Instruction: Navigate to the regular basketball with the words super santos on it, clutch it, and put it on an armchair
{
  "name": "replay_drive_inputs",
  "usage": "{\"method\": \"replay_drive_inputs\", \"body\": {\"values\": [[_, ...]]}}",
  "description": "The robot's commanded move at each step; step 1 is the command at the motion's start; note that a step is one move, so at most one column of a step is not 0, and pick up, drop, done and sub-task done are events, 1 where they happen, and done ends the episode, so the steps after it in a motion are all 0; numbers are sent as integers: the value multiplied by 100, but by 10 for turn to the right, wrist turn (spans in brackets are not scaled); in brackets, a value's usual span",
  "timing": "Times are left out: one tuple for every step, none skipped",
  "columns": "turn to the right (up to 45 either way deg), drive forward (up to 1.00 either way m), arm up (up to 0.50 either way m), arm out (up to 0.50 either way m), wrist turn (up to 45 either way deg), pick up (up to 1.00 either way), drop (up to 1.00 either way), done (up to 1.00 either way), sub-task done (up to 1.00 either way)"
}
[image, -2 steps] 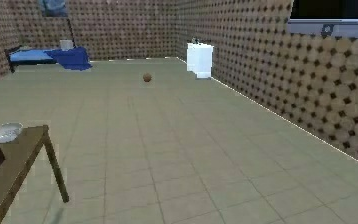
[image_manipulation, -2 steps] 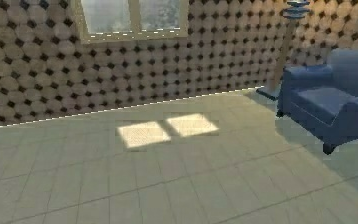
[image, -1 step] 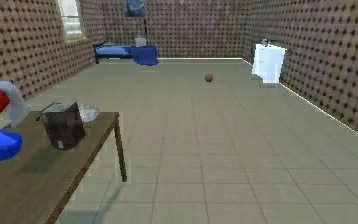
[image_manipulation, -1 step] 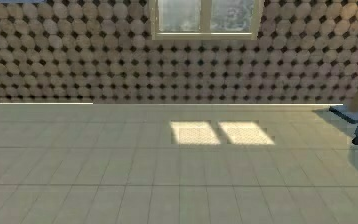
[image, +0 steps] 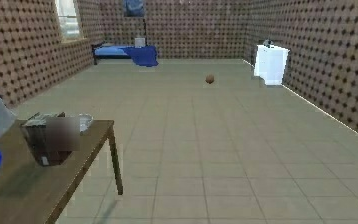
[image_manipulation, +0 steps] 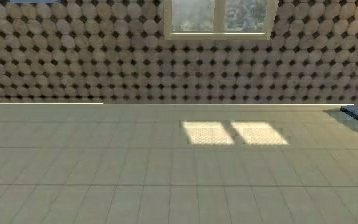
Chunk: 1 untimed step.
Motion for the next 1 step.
{"method": "replay_drive_inputs", "body": {"values": [[30, 0, 0, 0, 0, 0, 0, 0, 0]]}}
